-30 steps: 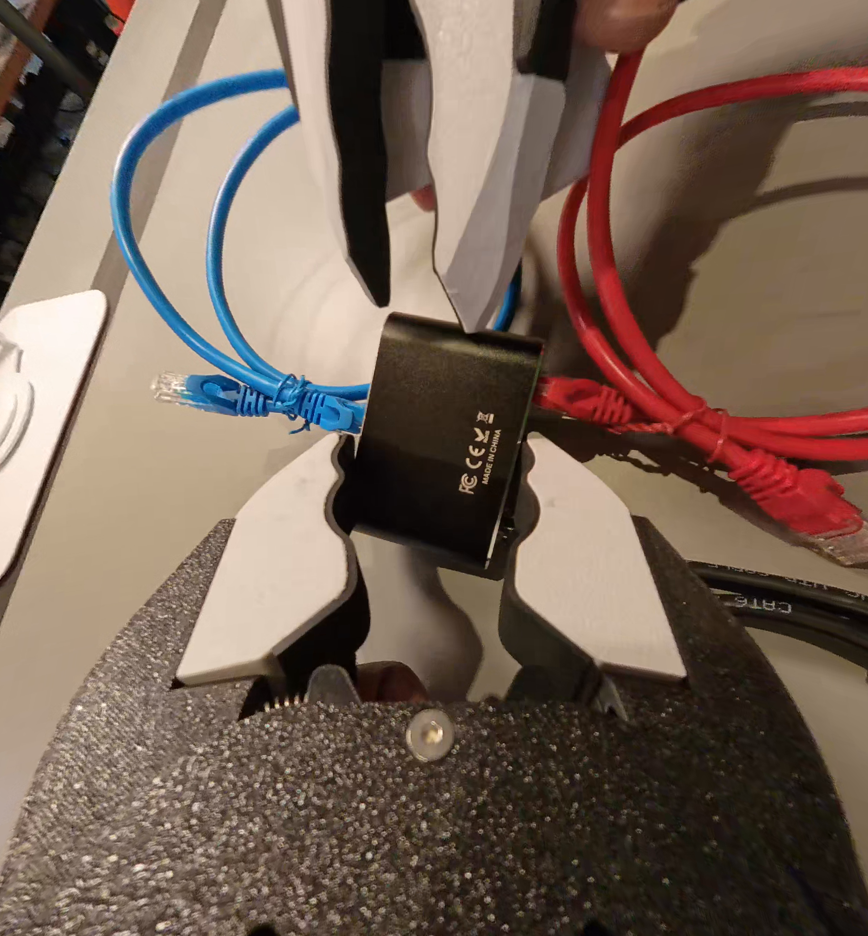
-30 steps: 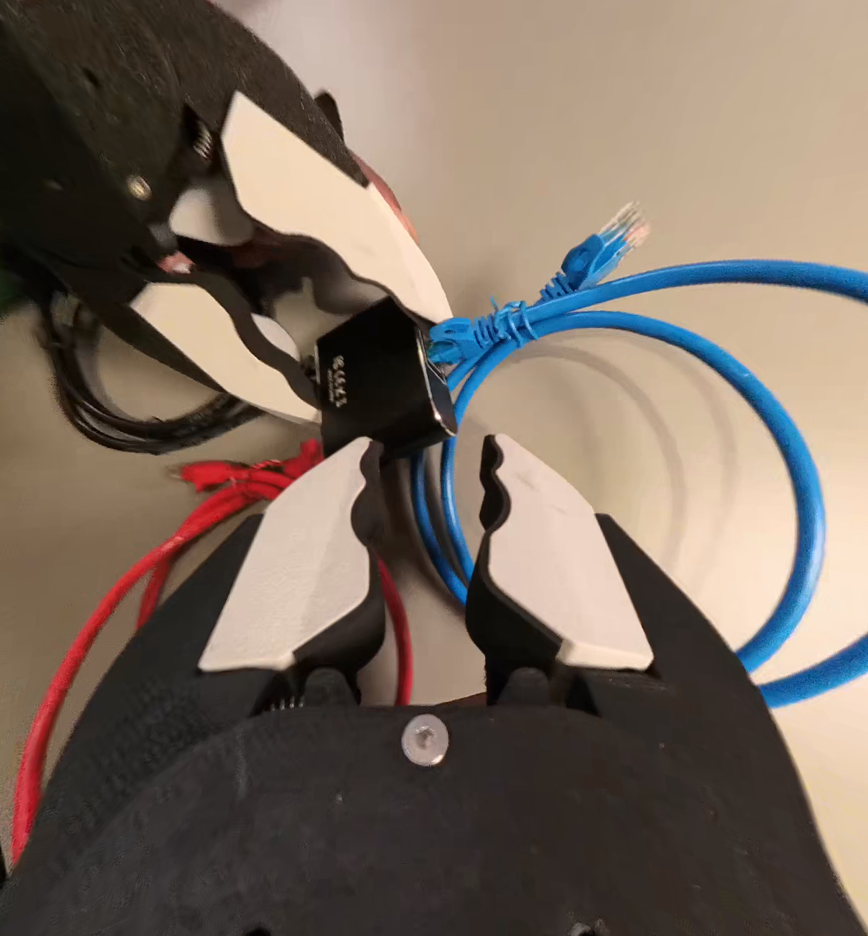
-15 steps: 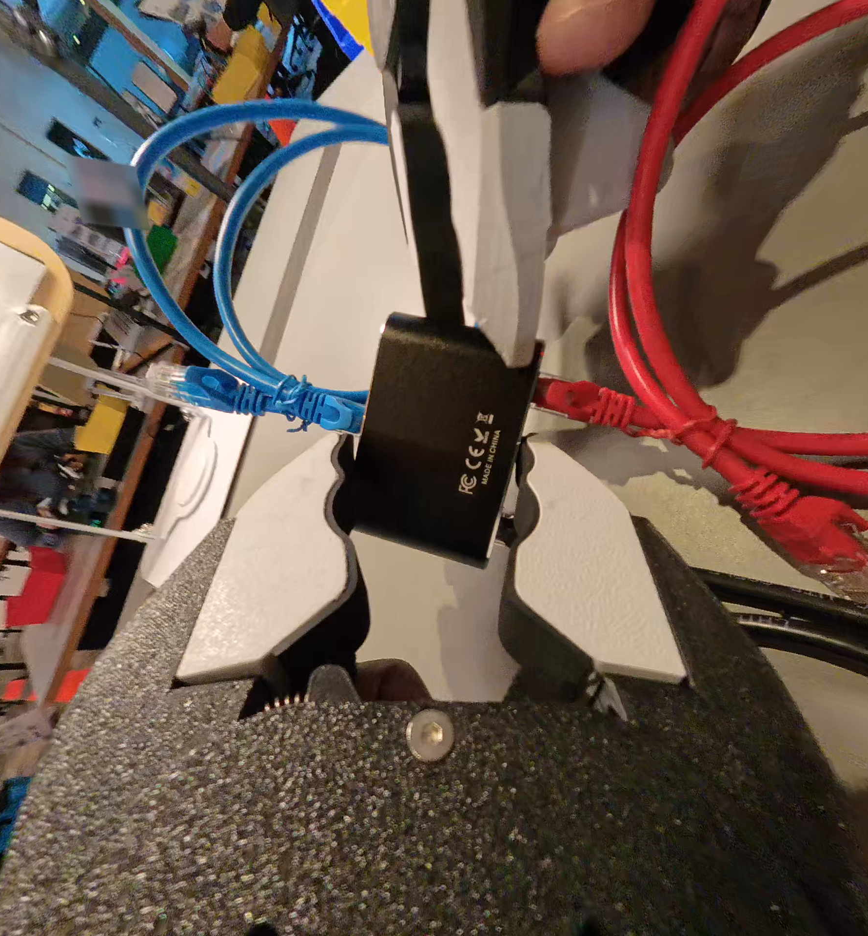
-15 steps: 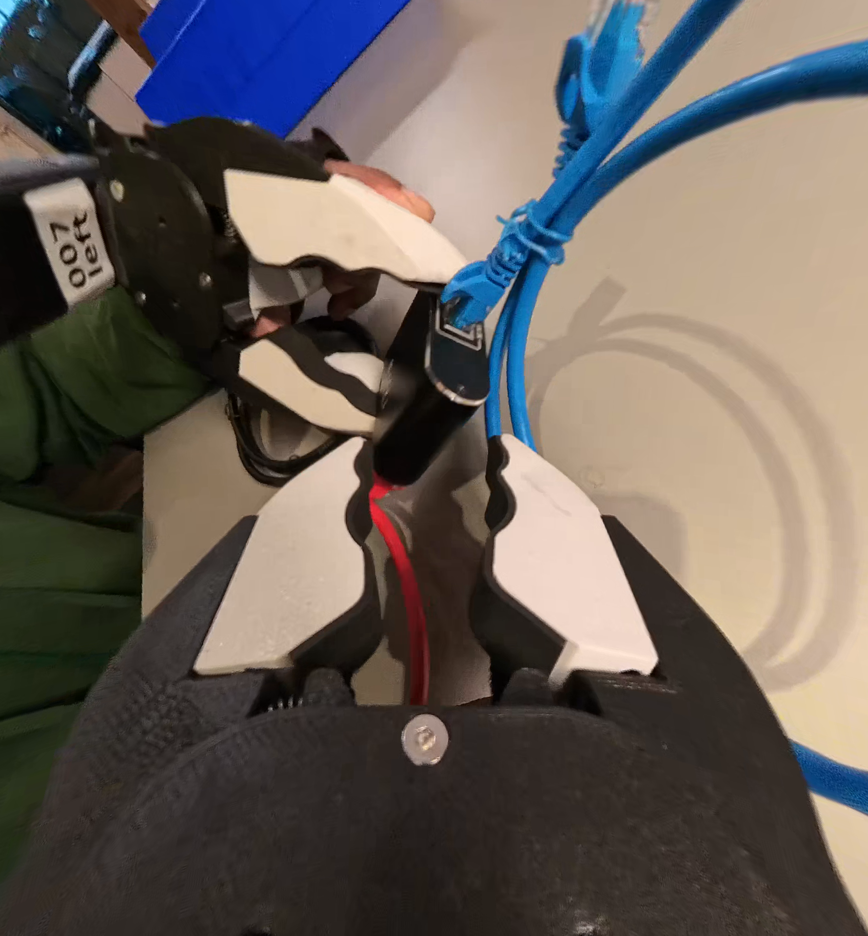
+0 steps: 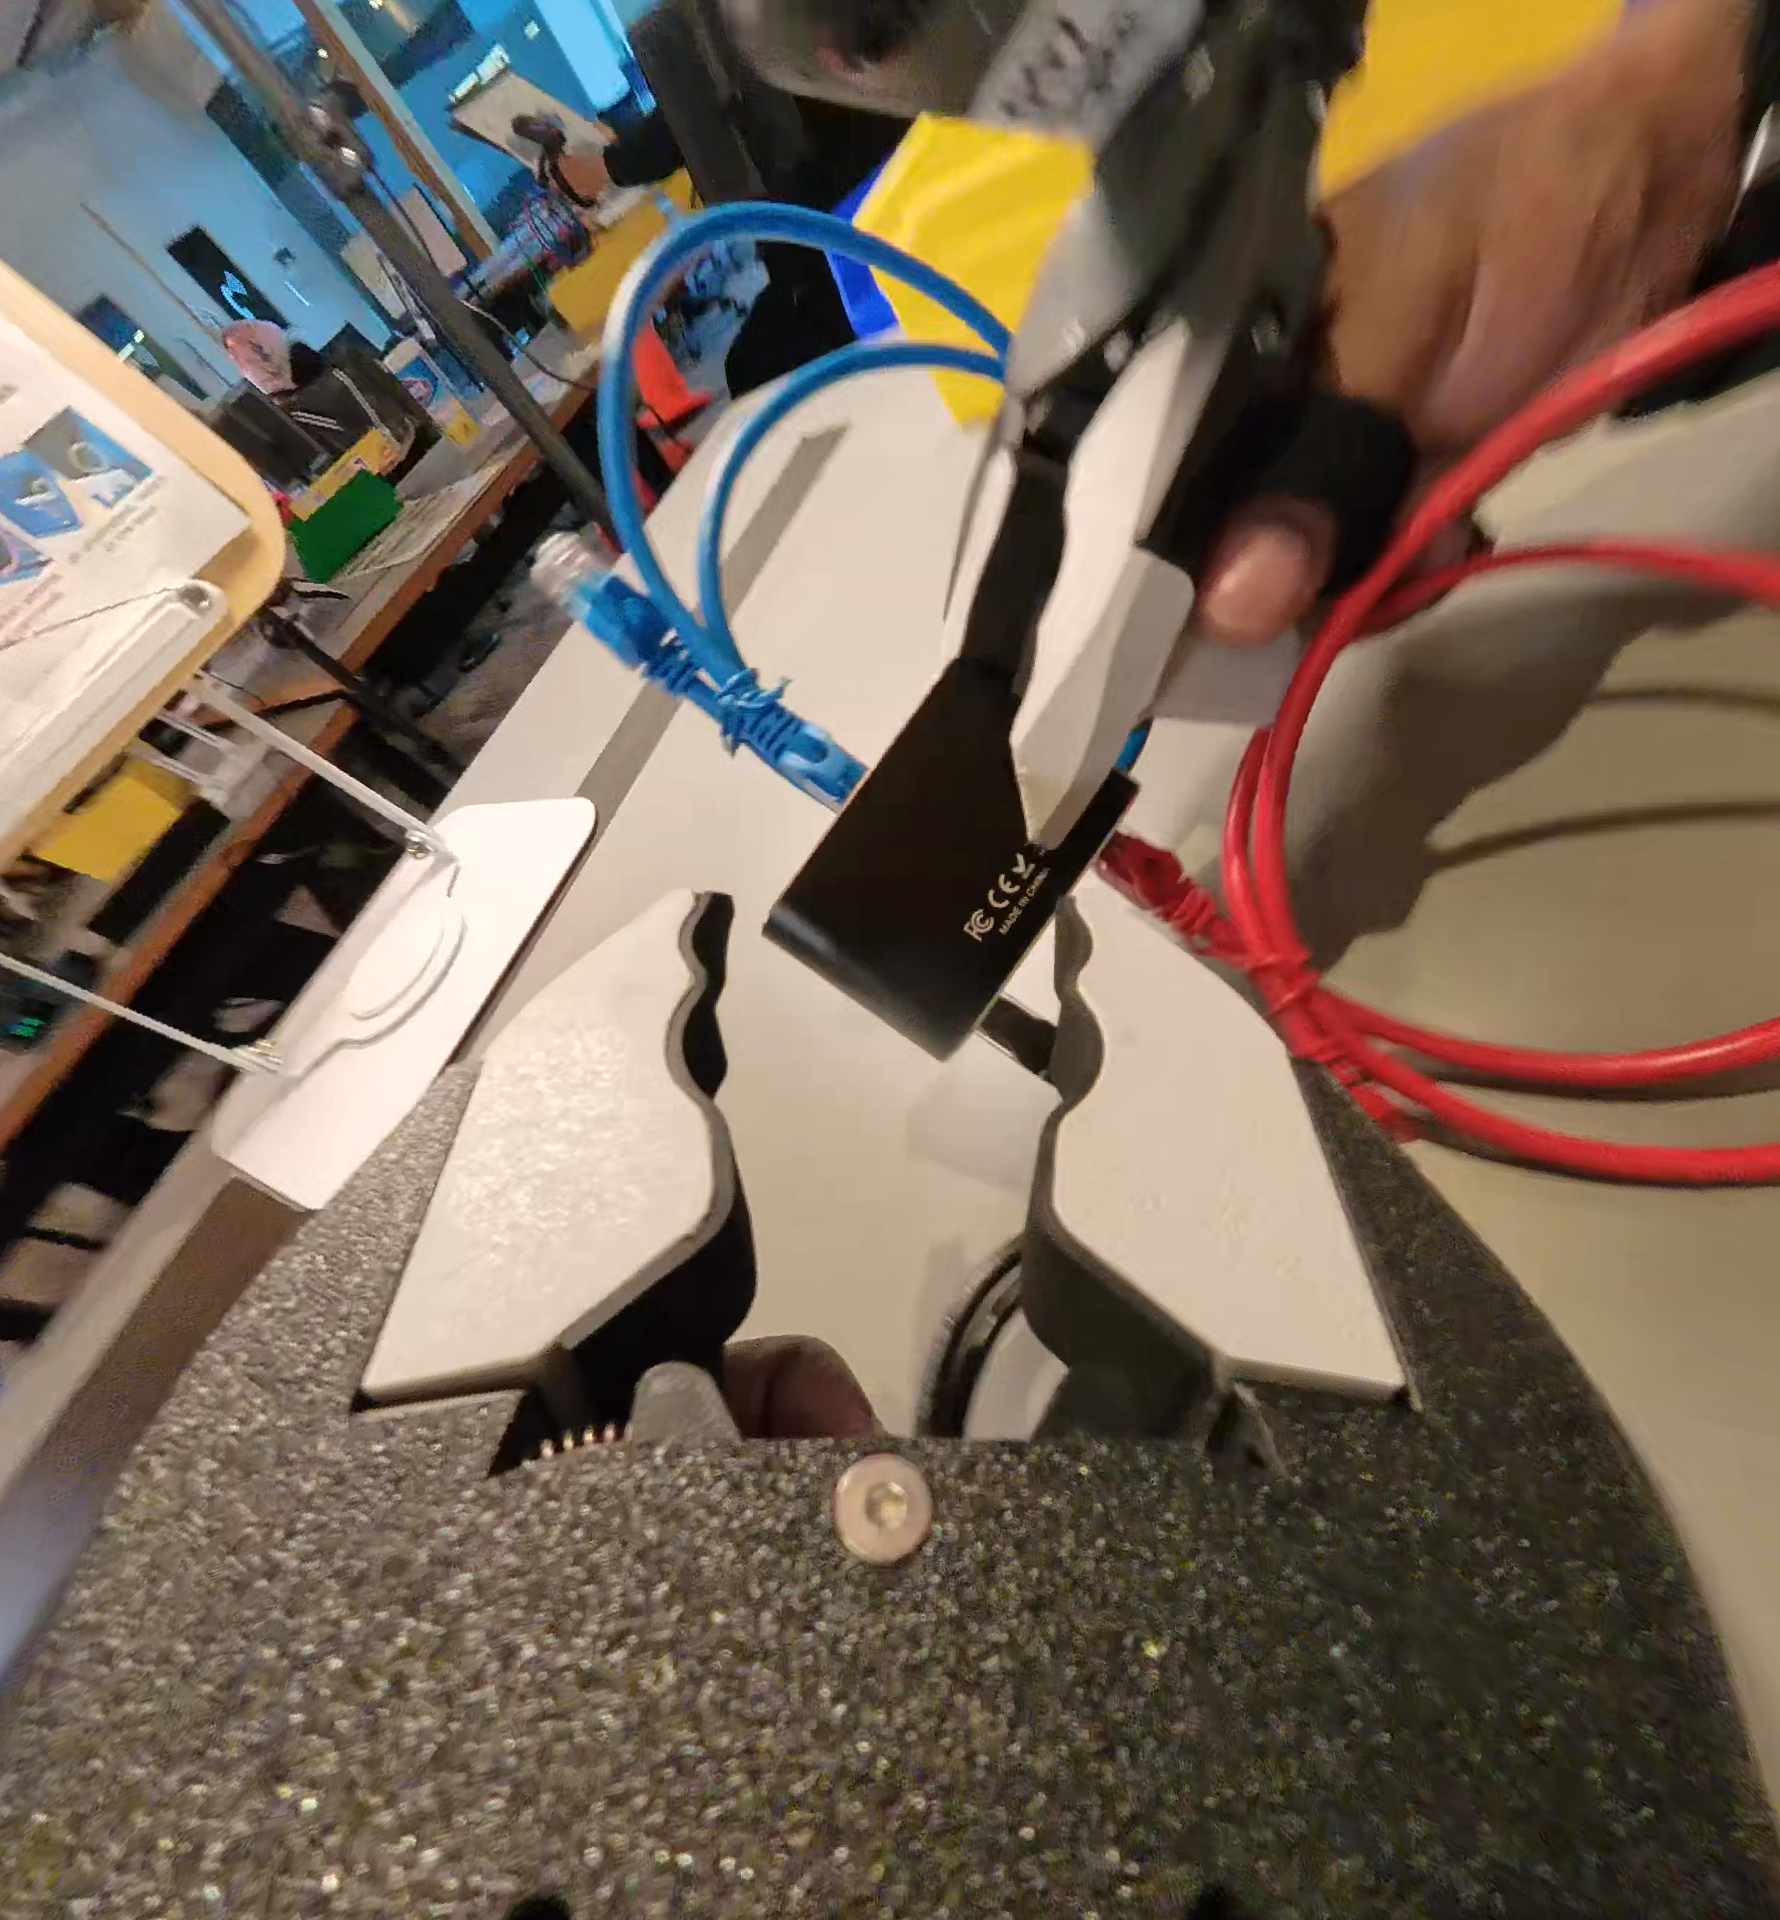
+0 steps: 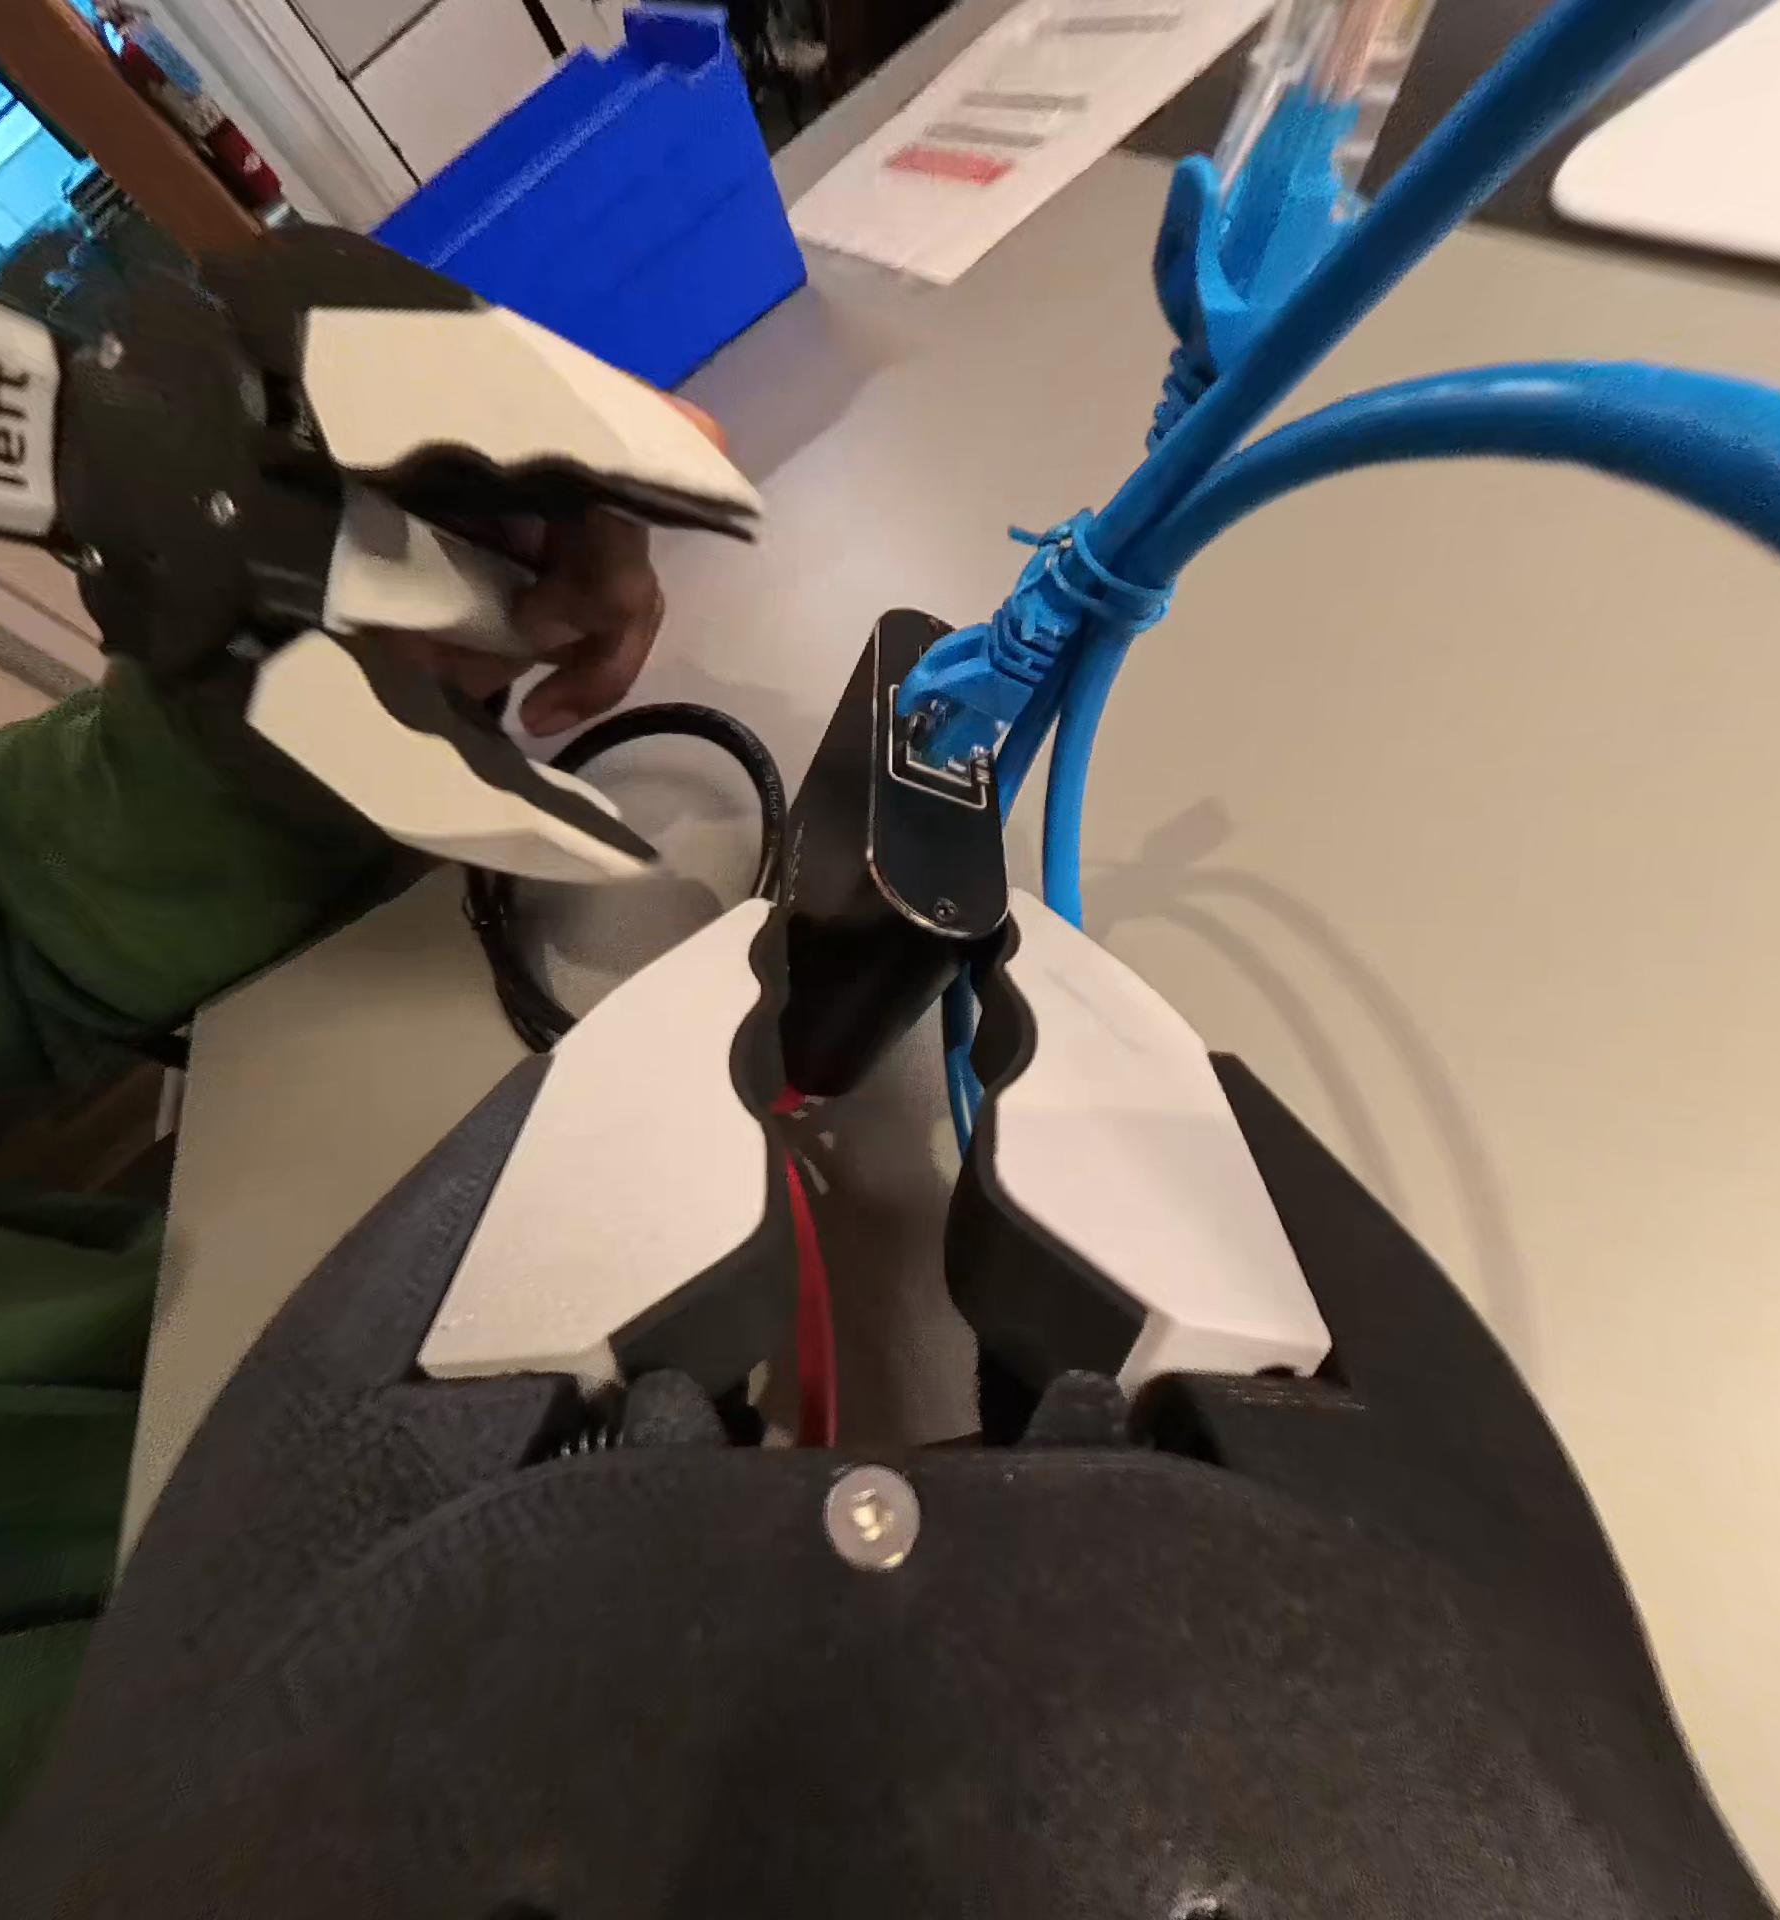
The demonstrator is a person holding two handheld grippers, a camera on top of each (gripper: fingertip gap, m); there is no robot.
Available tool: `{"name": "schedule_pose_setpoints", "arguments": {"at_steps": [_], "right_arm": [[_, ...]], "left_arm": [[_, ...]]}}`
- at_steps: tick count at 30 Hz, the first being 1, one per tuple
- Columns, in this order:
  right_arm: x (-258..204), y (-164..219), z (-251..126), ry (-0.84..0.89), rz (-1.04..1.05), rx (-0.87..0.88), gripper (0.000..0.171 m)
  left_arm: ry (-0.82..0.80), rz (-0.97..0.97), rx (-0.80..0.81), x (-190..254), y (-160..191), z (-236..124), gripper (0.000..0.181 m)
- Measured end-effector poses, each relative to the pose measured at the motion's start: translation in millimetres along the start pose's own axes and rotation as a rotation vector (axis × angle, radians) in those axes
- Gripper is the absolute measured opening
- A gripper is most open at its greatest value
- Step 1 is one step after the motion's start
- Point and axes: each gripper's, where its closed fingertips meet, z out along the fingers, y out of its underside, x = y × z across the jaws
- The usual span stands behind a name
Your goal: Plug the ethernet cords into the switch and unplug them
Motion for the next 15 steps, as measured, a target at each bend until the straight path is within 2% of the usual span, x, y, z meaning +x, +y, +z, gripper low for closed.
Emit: {"name": "schedule_pose_setpoints", "arguments": {"at_steps": [1, 7, 12, 15], "right_arm": [[1, -5, -3, 0.003, -0.023, 0.026, 0.033], [-10, -34, -18, 0.011, -0.191, 0.198, 0.03], [-13, -62, -36, 0.052, -0.238, 0.386, 0.028], [-23, -71, -41, 0.021, -0.277, 0.467, 0.027]], "left_arm": [[0.015, -0.069, 0.032, -4, -6, -5, 0.063], [0.103, -0.445, 0.146, -26, -28, -28, 0.07], [0.118, -0.511, 0.294, -38, -68, -60, 0.066], [0.137, -0.505, 0.303, -37, -79, -69, 0.066]]}}
